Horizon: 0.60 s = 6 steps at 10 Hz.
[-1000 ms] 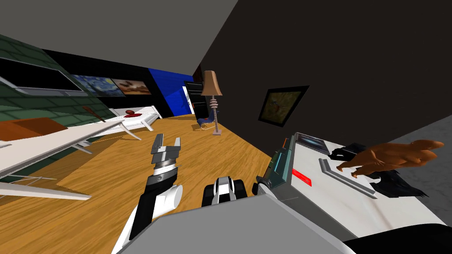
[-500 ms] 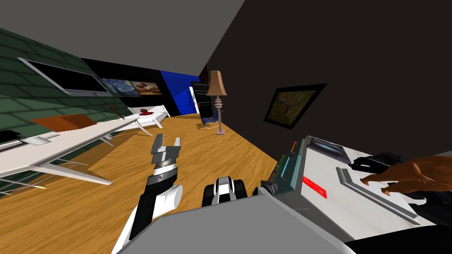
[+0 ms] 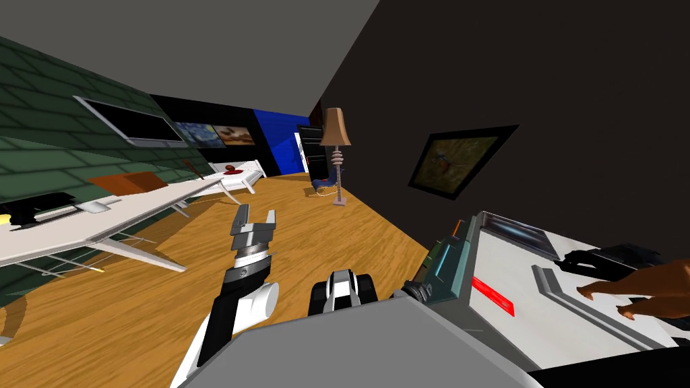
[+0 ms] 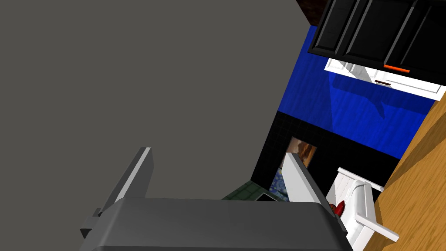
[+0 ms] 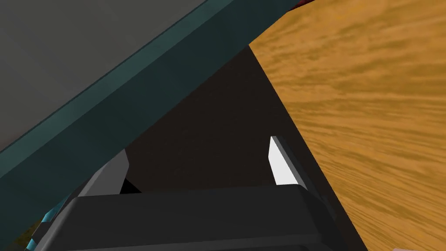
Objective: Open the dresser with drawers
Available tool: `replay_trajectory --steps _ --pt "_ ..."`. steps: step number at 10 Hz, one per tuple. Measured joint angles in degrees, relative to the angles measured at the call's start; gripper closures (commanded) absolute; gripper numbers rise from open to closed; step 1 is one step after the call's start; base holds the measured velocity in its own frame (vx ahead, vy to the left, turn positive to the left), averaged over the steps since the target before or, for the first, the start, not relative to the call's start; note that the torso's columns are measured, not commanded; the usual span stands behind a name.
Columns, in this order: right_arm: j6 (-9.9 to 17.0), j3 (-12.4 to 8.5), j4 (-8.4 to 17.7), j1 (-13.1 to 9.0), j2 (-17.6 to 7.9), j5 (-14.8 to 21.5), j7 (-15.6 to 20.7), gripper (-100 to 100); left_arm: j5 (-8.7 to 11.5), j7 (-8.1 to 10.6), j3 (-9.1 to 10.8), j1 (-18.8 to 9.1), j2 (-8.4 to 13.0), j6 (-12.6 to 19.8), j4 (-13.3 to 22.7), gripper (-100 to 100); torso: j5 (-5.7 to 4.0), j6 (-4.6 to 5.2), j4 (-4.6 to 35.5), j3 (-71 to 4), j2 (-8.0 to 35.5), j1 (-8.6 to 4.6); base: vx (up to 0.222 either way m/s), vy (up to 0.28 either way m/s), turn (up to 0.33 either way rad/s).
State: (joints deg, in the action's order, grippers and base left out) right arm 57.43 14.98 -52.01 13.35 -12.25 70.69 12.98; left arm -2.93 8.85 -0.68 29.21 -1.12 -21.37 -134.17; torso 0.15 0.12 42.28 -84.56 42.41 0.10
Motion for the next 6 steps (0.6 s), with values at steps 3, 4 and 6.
replay_trajectory --steps 3,4,6 --pt "4.71 0.62 3.22 -0.33 0.24 3.27 0.79 -100 0.0 0.0 0.0 0.0 0.0 0.0 0.0 0 0.01 0.05 -0.02 -0.02 0.01 -0.01 -0.001 0.003 0.084" --pt "6.33 0.75 4.44 -0.64 0.09 4.64 0.95 -100 0.0 0.0 0.0 0.0 0.0 0.0 0.0 0 -0.04 -0.03 0.0 0.01 -0.02 -0.01 -0.004 0.006 0.054" --pt "8.06 0.85 6.14 -1.1 0.09 5.47 1.47 -100 0.0 0.0 0.0 0.01 0.0 0.0 0.0 0 0.06 0.05 0.0 -0.02 -0.01 -0.04 -0.002 0.007 0.035"
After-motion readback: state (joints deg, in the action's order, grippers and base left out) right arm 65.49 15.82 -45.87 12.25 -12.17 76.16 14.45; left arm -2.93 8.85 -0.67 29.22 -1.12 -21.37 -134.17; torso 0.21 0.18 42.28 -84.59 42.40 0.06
